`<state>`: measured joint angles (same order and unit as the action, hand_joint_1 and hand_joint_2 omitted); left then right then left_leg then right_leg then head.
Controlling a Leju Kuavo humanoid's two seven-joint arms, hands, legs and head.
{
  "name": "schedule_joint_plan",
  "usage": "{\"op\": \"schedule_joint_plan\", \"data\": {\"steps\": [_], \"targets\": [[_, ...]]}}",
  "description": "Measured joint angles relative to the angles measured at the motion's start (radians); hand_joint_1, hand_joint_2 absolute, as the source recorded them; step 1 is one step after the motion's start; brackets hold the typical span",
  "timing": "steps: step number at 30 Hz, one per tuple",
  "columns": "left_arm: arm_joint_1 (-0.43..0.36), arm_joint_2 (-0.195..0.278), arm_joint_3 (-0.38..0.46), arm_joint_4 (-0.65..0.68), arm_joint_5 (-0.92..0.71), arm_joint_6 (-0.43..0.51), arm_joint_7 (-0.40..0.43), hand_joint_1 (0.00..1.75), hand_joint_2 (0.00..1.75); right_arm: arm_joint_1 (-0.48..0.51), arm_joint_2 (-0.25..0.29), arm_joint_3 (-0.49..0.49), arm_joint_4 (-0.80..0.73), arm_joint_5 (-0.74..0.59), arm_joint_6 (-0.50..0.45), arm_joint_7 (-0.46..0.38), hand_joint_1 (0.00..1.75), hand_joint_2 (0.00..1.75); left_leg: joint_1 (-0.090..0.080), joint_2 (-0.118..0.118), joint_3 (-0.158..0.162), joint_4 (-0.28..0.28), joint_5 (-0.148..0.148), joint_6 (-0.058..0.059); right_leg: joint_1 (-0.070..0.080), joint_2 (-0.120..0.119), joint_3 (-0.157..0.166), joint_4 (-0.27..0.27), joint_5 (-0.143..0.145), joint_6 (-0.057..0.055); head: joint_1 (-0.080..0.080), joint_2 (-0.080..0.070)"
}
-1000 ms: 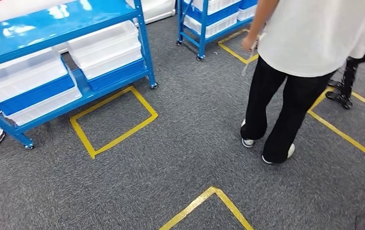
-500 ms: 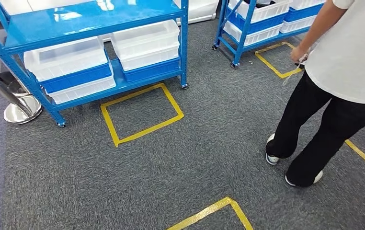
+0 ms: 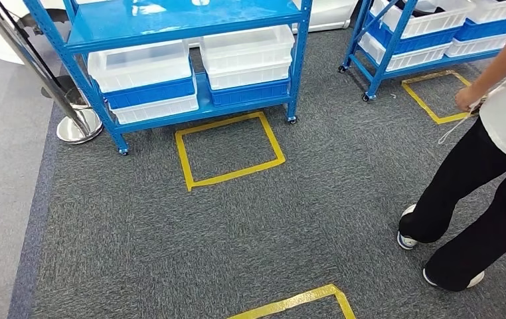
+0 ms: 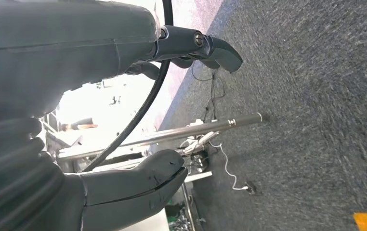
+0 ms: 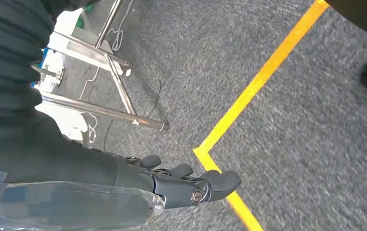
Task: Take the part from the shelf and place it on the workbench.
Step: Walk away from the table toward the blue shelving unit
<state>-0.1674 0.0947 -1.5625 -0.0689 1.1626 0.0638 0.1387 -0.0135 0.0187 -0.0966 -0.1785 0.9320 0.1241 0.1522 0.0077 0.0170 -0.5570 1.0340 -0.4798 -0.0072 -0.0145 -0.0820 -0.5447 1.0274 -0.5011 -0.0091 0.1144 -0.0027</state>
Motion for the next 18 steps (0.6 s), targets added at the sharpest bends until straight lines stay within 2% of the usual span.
{"op": "schedule_joint_plan", "data": {"steps": [3,5,7,8,9,10,11,13,15,16,17,18], "targets": [[0.004,0.003,0.000,0.001,-0.007,-0.002,0.007,0.00,1.75,-0.007,0.001,0.000,0.000,-0.009,-0.008,0.018,0.00,0.00,-0.004,-0.002,0.010,-0.024,0.004,0.015,0.001,-0.004,0.004,-0.002,0.000,0.018,0.000,0.000],[0.004,0.003,0.000,0.001,-0.007,-0.003,0.009,0.00,1.75,-0.009,0.000,0.000,-0.001,-0.011,-0.010,0.022,0.00,0.87,0.001,-0.006,0.016,-0.035,0.010,0.028,0.000,0.021,-0.002,0.019,-0.018,0.028,0.000,0.000],[0.000,0.003,0.000,0.001,-0.009,-0.003,0.012,0.00,1.75,-0.006,0.000,-0.001,-0.001,-0.011,-0.008,0.028,0.00,1.75,0.004,-0.010,0.019,-0.040,0.015,0.037,-0.002,0.061,-0.048,0.117,-0.075,0.034,0.001,0.000],[-0.001,0.003,0.000,0.001,-0.012,-0.002,0.015,0.00,1.75,-0.004,0.000,-0.001,0.000,-0.010,-0.005,0.033,0.00,1.75,0.003,-0.012,0.017,-0.040,0.015,0.040,-0.002,0.072,-0.083,0.184,-0.106,0.035,0.001,0.000],[-0.002,0.002,0.000,0.001,-0.018,-0.001,0.019,0.00,1.75,-0.002,0.001,-0.001,0.000,-0.009,-0.001,0.040,0.00,1.75,0.002,-0.015,0.016,-0.039,0.014,0.041,-0.002,0.076,-0.114,0.241,-0.125,0.036,0.000,0.000],[-0.002,0.001,0.002,0.001,-0.026,0.000,0.023,0.00,1.75,0.001,0.001,-0.001,0.000,-0.010,0.004,0.048,0.00,1.75,0.002,-0.018,0.016,-0.038,0.013,0.041,-0.002,0.077,-0.130,0.268,-0.124,0.036,0.000,0.000],[-0.002,-0.002,0.008,-0.001,-0.037,0.000,0.027,0.00,1.75,0.005,0.002,-0.001,0.000,-0.013,0.009,0.053,0.00,1.75,0.001,-0.022,0.017,-0.036,0.012,0.041,-0.002,0.078,-0.126,0.255,-0.103,0.036,0.000,0.000],[-0.002,-0.008,0.037,-0.010,-0.067,0.001,0.029,0.00,0.87,0.015,0.002,-0.001,0.001,-0.031,0.014,0.059,0.00,1.75,0.002,-0.031,0.019,-0.030,0.006,0.037,-0.003,0.080,-0.073,0.138,-0.032,0.033,0.000,0.000],[-0.002,-0.013,0.080,-0.023,-0.103,0.001,0.027,0.00,0.00,0.026,0.002,-0.001,0.003,-0.058,0.012,0.056,0.00,0.87,0.000,-0.039,0.015,-0.019,-0.001,0.026,-0.002,0.087,-0.027,0.036,0.006,0.026,0.000,0.000],[0.000,-0.014,0.103,-0.028,-0.122,0.001,0.025,0.00,0.00,0.031,0.002,-0.001,0.004,-0.073,0.010,0.053,0.00,0.44,-0.002,-0.041,0.013,-0.014,-0.005,0.023,-0.001,0.089,-0.019,0.014,0.008,0.023,0.000,0.000],[0.003,-0.015,0.127,-0.034,-0.142,0.000,0.023,0.00,0.00,0.034,0.003,-0.001,0.004,-0.089,0.009,0.049,0.00,0.00,-0.004,-0.042,0.011,-0.012,-0.007,0.026,0.000,0.090,-0.019,0.012,0.007,0.020,0.000,0.000],[0.006,-0.016,0.152,-0.039,-0.162,-0.001,0.020,0.00,0.00,0.037,0.004,-0.001,0.004,-0.106,0.007,0.045,0.00,0.00,-0.004,-0.043,0.011,-0.012,-0.007,0.030,-0.001,0.089,-0.019,0.011,0.008,0.018,0.000,0.000]]}}
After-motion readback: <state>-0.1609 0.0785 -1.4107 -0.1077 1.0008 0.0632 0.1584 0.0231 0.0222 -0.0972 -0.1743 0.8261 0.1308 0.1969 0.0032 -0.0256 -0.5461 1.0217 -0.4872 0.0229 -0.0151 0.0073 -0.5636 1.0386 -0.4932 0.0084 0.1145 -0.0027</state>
